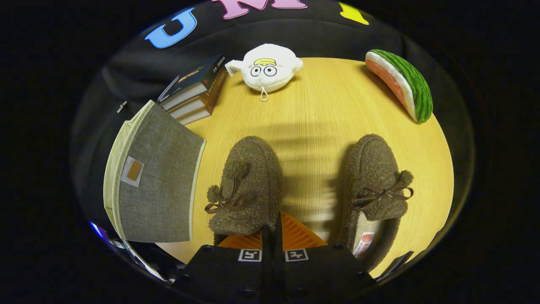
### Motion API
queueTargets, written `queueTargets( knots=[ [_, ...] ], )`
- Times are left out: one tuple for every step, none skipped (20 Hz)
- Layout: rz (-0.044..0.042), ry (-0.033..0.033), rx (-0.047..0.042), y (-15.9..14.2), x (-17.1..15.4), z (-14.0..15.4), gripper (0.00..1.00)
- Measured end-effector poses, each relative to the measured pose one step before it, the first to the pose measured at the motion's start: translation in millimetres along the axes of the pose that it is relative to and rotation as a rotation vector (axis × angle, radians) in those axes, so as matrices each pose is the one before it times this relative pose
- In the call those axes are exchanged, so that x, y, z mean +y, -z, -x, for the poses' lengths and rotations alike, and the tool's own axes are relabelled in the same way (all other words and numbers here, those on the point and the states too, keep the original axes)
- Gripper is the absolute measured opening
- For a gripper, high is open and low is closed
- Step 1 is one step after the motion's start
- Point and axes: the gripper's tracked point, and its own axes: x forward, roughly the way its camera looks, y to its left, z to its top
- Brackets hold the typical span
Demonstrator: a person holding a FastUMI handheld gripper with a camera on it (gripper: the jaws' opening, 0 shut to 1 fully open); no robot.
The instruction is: Open the storage box then place both shoes into the box .Put the left shoe in first, then the right shoe, with the right side of both shoes facing outward in a uniform manner.
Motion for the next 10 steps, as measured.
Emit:
queueTargets(
  knots=[
    [-0.01129, 0.01295, -0.01338, -3.79, -0.47, 8.00, 0.05],
    [-0.01064, 0.01351, -0.01025, -3.04, -0.81, 8.16, 0.05],
    [-0.01206, 0.00750, -0.01014, -3.05, 1.10, 9.23, 0.05],
    [-0.01086, 0.00273, -0.00376, -1.79, 2.72, 9.24, 0.05],
    [-0.01673, -0.00098, -0.00570, -2.40, 5.13, 12.35, 0.05],
    [-0.01722, -0.00316, -0.00768, -3.28, 6.78, 9.88, 0.05],
    [-0.01656, -0.00408, -0.01229, -4.22, 8.49, 10.29, 0.05],
    [-0.01236, -0.00579, -0.01462, -4.37, 9.61, 9.91, 0.05],
    [-0.00999, -0.00584, -0.01368, -5.18, 10.83, 9.31, 0.05],
    [-0.01377, -0.00504, -0.01231, -5.05, 10.62, 10.37, 0.05]
  ],
)
